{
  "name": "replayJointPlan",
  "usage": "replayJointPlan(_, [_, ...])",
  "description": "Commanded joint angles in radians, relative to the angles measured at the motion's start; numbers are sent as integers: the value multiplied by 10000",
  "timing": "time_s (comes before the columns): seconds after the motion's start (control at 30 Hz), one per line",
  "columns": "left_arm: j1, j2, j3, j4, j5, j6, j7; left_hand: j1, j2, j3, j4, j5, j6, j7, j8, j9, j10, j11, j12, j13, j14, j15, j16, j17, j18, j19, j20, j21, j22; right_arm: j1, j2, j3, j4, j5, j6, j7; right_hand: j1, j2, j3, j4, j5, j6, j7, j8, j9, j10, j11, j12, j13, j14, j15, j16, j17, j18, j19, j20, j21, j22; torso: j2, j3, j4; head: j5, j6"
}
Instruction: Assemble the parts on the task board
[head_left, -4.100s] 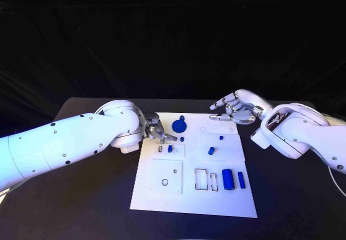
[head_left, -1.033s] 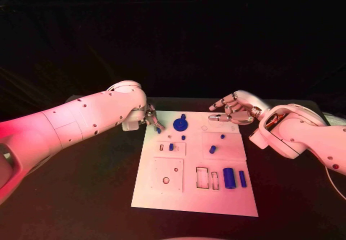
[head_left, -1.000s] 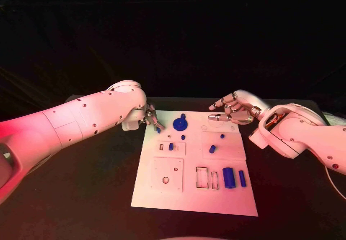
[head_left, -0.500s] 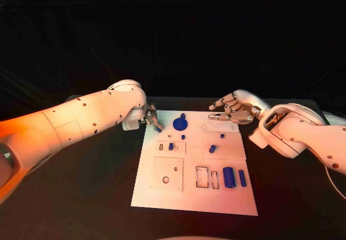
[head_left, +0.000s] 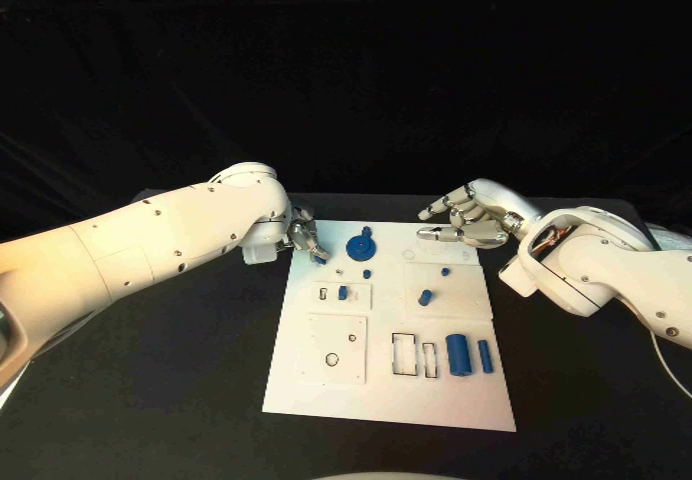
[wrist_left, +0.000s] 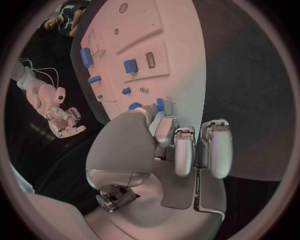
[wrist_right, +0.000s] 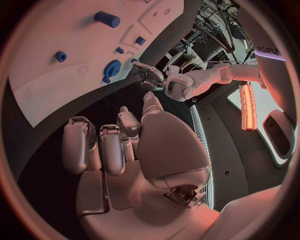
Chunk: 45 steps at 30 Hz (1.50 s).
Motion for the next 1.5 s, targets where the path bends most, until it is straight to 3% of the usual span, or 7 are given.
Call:
replayJointPlan(0.03, [0, -226, 6, 418, 183, -740, 653, -44, -180, 1408, -1270, 72, 106, -35, 64, 27, 94, 8, -37, -32, 1039, -11, 31, 2629, -79, 740, -15, 4, 2221, -7, -3, 0, 5, 10, 107, 86, 11, 76, -73, -6, 58, 85, 5, -3, 11, -22, -28, 35, 9, 655, -84, -43, 1006, 85, -67, 8, -47, -11, -8, 6, 4, 3, 13])
replayJointPlan(0.23, [-22, -811, -1, 1370, 293, -1252, 893, -241, -471, 1818, -1437, 428, 245, -54, 68, 52, 193, -12, 20, 24, 1039, -23, 31, 2629, -93, 768, -33, 45, 2264, -10, -14, -1, -3, 18, 111, 86, 11, 76, -73, -6, 58, 85, 5, -3, 11, -22, -28, 35, 9, 655, -84, -43, 1006, 85, -67, 8, -47, -11, 6, -1, 20, 17, 12])
replayJointPlan(0.53, [-309, -1633, -36, 2566, 393, -1486, 1039, -339, -648, 1963, -1536, 603, 357, -77, 39, 39, 264, -28, 65, 71, 1039, -30, 31, 2629, -107, 797, -40, 92, 2307, -21, -30, -4, -25, 33, 117, 83, 11, 76, -73, -6, 58, 85, 5, -3, 11, -22, -28, 35, 9, 655, -84, -43, 1006, 85, -67, 8, -47, -11, -8, -11, 29, 57, -21])
replayJointPlan(0.77, [-365, -1770, -148, 2760, 177, -1146, 858, -377, -736, 2029, -1593, 681, 444, -90, -2, 10, 306, -40, 91, 103, 1039, -34, 31, 2629, -114, 810, -43, 113, 2327, -33, -22, -8, -32, 40, 122, 87, 11, 76, -73, -6, 58, 85, 5, -3, 11, -22, -28, 35, 9, 655, -84, -43, 1006, 85, -67, 8, -47, -11, 2, -8, -10, 107, -28])
replayJointPlan(0.93, [-418, -1759, -236, 2812, 128, -1201, 643, -417, -772, 2076, -1618, 760, 504, -97, -39, -13, 331, -46, 100, 117, 1039, -38, 31, 2629, -115, 811, -46, 115, 2330, -39, -25, -9, -29, 41, 123, 85, 11, 76, -73, -6, 58, 85, 5, -3, 11, -22, -28, 35, 9, 655, -84, -43, 1006, 85, -67, 8, -47, -11, 15, -10, -4, 96, -40])
replayJointPlan(1.23, [-508, -1748, -271, 2850, 57, -1191, 374, -444, -787, 2101, -1630, 805, 539, -100, -55, -23, 347, -49, 106, 126, 1039, -41, 31, 2629, -119, 820, -48, 130, 2343, -45, -34, -10, -22, 41, 121, 88, 10, 78, -76, -5, 60, 86, 5, -3, 11, -20, -28, 37, 10, 655, -85, -44, 1006, 84, -66, 8, -47, -11, 9, 3, -1, 101, -74])
replayJointPlan(1.5, [-568, -1713, -276, 2834, -38, -941, 157, -475, -812, 2129, -1650, 866, 580, -105, -74, -34, 354, -54, 82, 103, 1039, -45, 31, 2629, -123, 826, -50, 139, 2352, -46, -40, -10, -16, 41, 113, 96, 5, 95, -95, 2, 74, 93, 3, -1, 14, -9, -30, 55, 15, 656, -87, -49, 1004, 83, -61, 6, -49, -9, 13, -9, 4, 104, -94])
